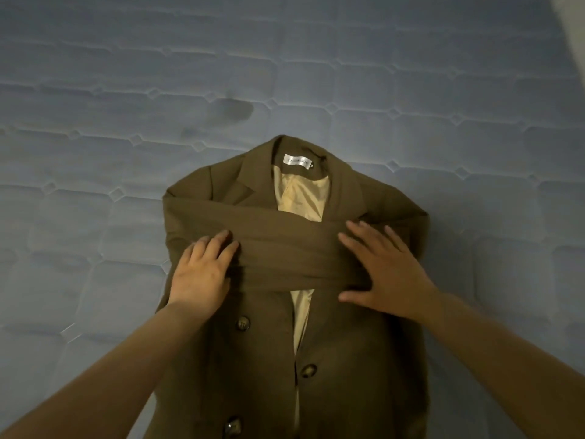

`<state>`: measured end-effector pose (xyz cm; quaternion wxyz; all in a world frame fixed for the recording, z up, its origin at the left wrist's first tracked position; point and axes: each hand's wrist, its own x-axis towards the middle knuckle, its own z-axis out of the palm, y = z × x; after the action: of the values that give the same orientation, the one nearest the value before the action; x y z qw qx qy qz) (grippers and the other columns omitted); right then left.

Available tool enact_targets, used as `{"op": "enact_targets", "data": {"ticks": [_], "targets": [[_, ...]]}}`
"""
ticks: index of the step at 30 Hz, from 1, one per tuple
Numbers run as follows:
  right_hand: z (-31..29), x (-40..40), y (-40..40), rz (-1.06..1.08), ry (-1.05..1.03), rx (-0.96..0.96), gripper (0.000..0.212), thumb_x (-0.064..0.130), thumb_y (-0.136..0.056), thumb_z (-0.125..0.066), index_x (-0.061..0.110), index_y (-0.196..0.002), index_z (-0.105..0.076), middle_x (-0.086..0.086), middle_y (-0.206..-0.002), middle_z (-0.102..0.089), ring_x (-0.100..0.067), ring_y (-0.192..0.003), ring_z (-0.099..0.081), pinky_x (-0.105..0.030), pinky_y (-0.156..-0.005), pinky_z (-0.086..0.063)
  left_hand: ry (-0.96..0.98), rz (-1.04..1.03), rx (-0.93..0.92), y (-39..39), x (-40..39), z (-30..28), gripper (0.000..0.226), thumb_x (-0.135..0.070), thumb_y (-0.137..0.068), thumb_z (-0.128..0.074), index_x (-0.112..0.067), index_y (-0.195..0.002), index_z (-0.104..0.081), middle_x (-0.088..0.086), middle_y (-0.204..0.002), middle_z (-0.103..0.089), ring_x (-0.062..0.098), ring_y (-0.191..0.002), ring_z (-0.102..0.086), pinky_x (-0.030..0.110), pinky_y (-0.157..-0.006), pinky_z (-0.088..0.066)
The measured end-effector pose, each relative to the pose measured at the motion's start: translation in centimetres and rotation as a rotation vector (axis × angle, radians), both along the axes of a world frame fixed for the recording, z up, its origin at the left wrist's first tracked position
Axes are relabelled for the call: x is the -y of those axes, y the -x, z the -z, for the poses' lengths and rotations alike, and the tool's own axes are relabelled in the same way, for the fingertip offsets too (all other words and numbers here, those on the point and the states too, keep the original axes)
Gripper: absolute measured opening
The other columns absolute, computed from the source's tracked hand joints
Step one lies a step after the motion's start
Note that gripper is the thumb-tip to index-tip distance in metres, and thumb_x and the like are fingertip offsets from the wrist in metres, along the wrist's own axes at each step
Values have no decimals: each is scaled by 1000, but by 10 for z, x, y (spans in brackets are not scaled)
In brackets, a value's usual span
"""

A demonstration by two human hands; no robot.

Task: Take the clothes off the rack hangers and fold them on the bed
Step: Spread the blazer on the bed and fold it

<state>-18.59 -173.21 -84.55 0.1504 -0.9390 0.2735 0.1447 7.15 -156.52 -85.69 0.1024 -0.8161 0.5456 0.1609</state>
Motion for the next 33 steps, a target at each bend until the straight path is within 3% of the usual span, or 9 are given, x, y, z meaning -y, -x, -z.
{"op": "enact_targets", "data": {"ticks": [2,6,11,14,17,23,28,30,33], "targets": [[10,1,-4,-83,39,-102,79,47,-78,-64,25,-145,-29,-9,-151,-33,-30,-137,-33,-51,-109,-21,25,-20,41,-6,0,1,69,-30,-90,-56,-24,-149,-20,4,-158,-12,30,-144,-10,42,-117,-9],[15,11,0,-12,67,-163,67,19,-96,-44,32,-149,-4,2,-159,1,-20,-147,0,-34,-112,7,-99,38,8,-14,-4,10,69,-43,-96,-39,-28,-150,1,-1,-159,3,22,-146,2,37,-117,2],[20,22,13,38,2,-262,58,49,-95,-16,34,-146,8,6,-159,7,-15,-146,7,-41,-117,2,-161,112,-26,-4,-10,21,74,-61,-92,-26,-30,-148,13,-4,-158,14,19,-145,10,35,-116,9],[32,17,16,18,-10,-308,84,77,-66,21,34,-138,22,9,-150,24,-13,-143,16,-46,-115,6,-179,107,-5,-4,-8,29,74,-64,-92,-20,-31,-145,18,-4,-156,19,19,-145,14,36,-115,11],[46,9,13,23,18,-364,90,79,-60,24,32,-136,26,4,-151,27,-16,-138,25,-48,-111,13,-148,129,29,-4,-10,38,70,-55,-96,-24,-29,-137,26,0,-156,21,21,-145,14,38,-115,10],[51,-1,-4,69,79,-403,74,64,-90,-16,28,-149,10,-2,-158,17,-22,-145,15,-49,-113,10,-140,126,26,-8,-8,48,74,-49,-96,-31,-29,-142,23,-1,-155,23,22,-145,11,37,-115,11],[27,14,-13,307,25,53,75,66,-82,-14,20,-126,-55,-6,-135,-47,-25,-124,-45,-41,-104,-32,13,96,-86,-22,8,25,73,-59,-75,-24,-26,-136,-46,6,-145,-37,28,-131,-34,41,-111,-17],[23,25,-27,451,67,228,52,50,-91,-31,13,-116,-59,-10,-120,-53,-27,-108,-53,-37,-89,-41,127,83,-76,-28,18,21,68,-57,-76,-26,-21,-122,-60,7,-130,-50,29,-120,-45,42,-103,-29],[28,44,-53,754,-85,269,44,32,-93,-51,12,-131,-47,-11,-131,-46,-28,-116,-49,-39,-96,-41,159,74,-50,-29,35,19,68,-61,-82,-24,-22,-128,-54,6,-141,-42,29,-126,-40,43,-107,-28]]}}
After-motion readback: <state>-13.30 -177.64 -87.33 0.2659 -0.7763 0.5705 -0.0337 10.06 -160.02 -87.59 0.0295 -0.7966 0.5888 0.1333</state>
